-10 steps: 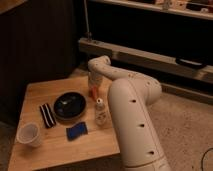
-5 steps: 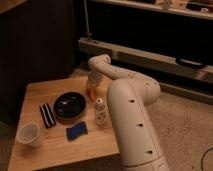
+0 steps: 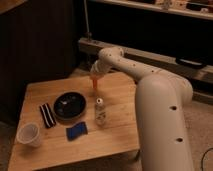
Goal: Place the pepper in the ceramic cup
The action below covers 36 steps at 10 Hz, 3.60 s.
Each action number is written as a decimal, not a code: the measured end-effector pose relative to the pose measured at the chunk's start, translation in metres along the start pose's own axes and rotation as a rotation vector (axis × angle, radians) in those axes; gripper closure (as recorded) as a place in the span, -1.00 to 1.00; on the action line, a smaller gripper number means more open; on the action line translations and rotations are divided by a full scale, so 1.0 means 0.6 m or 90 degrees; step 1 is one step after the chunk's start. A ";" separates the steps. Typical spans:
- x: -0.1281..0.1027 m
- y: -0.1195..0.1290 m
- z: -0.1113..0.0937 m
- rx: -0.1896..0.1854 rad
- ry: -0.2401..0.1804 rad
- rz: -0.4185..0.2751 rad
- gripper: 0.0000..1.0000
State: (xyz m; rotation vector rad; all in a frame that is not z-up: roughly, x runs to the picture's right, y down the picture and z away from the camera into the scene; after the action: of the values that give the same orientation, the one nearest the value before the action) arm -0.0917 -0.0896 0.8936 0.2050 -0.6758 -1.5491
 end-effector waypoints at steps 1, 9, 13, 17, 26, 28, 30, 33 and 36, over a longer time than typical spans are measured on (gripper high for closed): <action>-0.015 -0.031 0.002 0.050 -0.006 -0.019 1.00; -0.048 -0.121 -0.001 0.186 -0.011 -0.110 1.00; -0.127 -0.230 -0.021 0.286 0.025 -0.270 1.00; -0.233 -0.377 -0.039 0.405 0.037 -0.427 1.00; -0.418 -0.701 -0.046 0.708 0.006 -0.721 1.00; -0.414 -0.712 -0.044 0.728 0.011 -0.742 1.00; -0.393 -0.695 -0.040 0.732 0.018 -0.748 0.99; -0.394 -0.689 -0.031 0.742 -0.002 -0.755 0.45; -0.402 -0.678 -0.023 0.757 -0.027 -0.747 -0.18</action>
State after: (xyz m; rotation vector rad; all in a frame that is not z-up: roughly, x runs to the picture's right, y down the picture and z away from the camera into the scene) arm -0.4019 0.1179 0.6024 1.6974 -1.6212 -1.9905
